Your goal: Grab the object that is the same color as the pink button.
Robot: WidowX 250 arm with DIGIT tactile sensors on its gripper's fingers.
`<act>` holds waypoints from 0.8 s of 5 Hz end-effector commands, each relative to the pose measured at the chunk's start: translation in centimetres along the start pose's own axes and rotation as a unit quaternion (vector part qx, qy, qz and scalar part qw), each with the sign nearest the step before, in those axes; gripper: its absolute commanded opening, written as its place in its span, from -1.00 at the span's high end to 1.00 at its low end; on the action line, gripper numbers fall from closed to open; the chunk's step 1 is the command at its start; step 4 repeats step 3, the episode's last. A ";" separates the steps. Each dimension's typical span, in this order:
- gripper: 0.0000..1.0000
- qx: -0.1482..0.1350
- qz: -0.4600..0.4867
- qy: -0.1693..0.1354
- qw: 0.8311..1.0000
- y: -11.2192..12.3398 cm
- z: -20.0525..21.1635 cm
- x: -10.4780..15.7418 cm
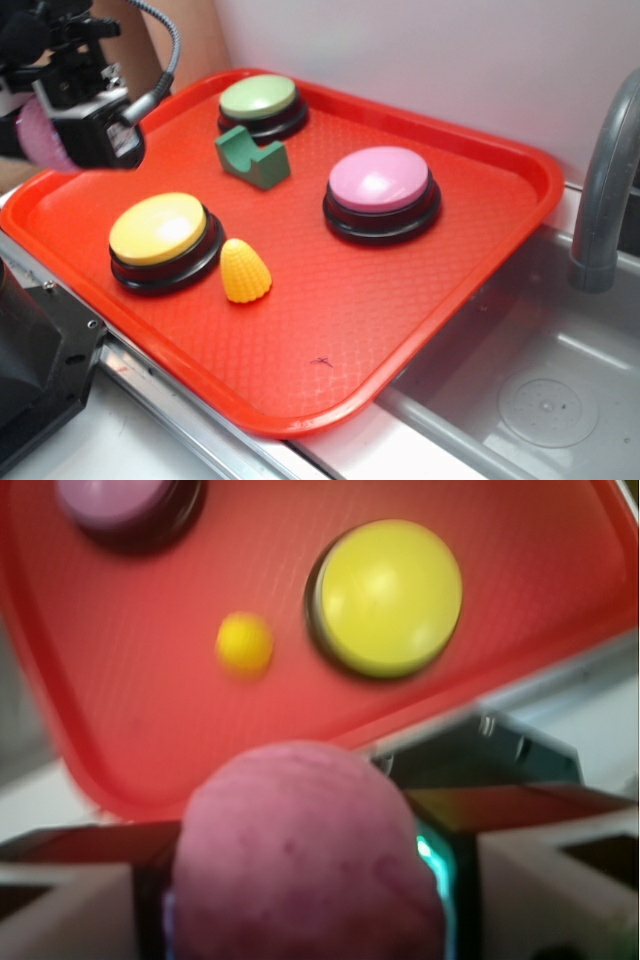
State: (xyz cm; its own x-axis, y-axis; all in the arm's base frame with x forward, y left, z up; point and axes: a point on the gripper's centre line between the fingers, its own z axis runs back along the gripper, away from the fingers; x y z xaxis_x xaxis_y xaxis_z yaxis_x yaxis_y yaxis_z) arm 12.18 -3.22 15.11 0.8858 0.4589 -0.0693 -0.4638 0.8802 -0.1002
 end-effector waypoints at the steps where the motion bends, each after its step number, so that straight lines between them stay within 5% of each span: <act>1: 1.00 0.041 -0.096 -0.070 0.992 2.9 1.9 11.7; 3: 1.00 0.085 -0.125 -0.085 0.985 0.3 1.9 12.9; 4: 1.00 0.085 -0.125 -0.085 0.985 0.3 1.9 12.9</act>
